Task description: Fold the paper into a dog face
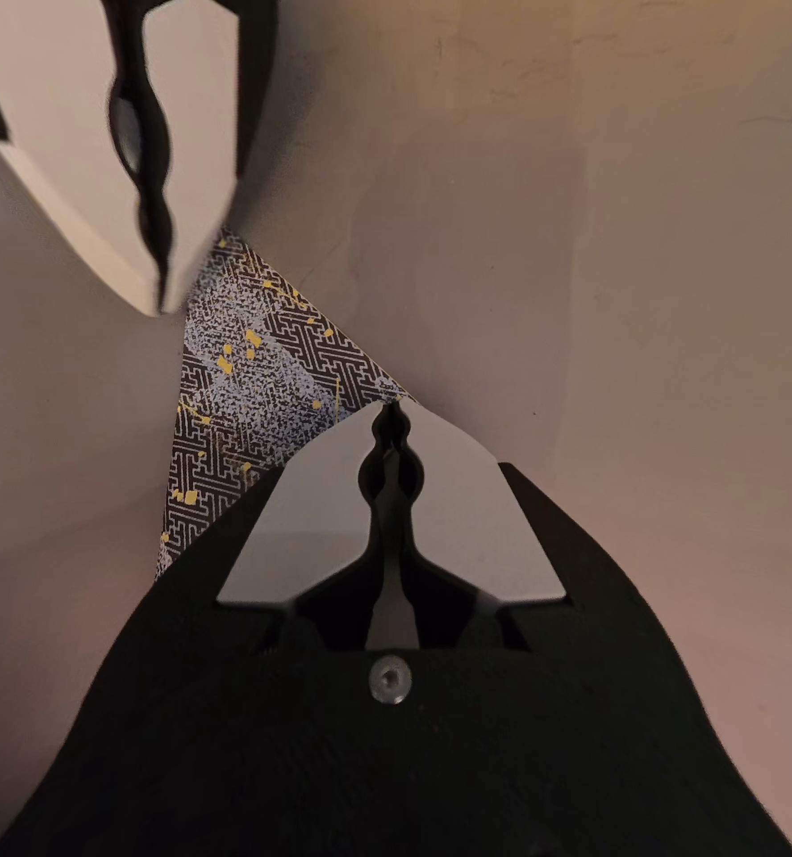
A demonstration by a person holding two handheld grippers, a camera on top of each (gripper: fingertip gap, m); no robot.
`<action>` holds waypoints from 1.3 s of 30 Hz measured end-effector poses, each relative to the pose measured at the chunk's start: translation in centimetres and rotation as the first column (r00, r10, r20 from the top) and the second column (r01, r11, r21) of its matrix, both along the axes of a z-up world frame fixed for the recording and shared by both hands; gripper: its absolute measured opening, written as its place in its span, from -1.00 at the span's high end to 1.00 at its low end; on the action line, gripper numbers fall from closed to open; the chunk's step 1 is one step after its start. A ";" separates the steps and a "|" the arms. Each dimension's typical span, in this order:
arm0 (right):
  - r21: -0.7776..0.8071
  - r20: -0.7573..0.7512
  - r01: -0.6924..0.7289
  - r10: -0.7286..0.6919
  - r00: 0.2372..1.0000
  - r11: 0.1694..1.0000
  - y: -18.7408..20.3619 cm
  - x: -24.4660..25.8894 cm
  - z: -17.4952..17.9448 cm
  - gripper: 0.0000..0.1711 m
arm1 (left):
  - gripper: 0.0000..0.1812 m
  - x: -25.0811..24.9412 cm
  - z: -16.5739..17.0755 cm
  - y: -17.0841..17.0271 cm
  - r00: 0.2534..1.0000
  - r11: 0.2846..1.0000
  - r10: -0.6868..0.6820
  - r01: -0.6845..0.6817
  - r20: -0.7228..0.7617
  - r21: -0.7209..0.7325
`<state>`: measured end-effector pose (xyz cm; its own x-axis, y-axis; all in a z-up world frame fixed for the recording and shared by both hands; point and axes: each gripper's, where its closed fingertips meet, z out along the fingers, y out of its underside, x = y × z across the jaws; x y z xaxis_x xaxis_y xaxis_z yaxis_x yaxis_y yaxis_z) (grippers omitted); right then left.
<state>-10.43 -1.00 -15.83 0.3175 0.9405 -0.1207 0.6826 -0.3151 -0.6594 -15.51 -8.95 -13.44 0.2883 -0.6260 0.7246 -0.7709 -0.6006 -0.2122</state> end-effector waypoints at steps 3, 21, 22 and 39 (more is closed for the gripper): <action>0.001 -0.002 0.001 -0.001 1.000 1.000 0.0 0.0 0.0 0.95 | 1.00 2.2 -0.6 2.2 1.000 0.974 -0.016 0.015 0.001 0.225; -0.026 -0.025 0.001 -0.002 1.000 1.000 0.0 0.0 0.0 0.96 | 1.00 4.4 -2.4 4.3 0.986 0.731 -0.138 0.165 -0.093 0.662; -0.029 -0.032 0.011 -0.012 0.999 1.000 0.1 0.0 0.1 0.96 | 1.00 4.4 -2.4 4.3 0.985 0.726 -0.141 0.174 -0.103 0.665; -0.638 -0.293 -0.023 -0.215 0.932 0.769 -7.7 1.6 8.2 0.99 | 1.00 4.4 -2.4 4.4 0.978 0.732 -0.151 0.207 -0.142 0.649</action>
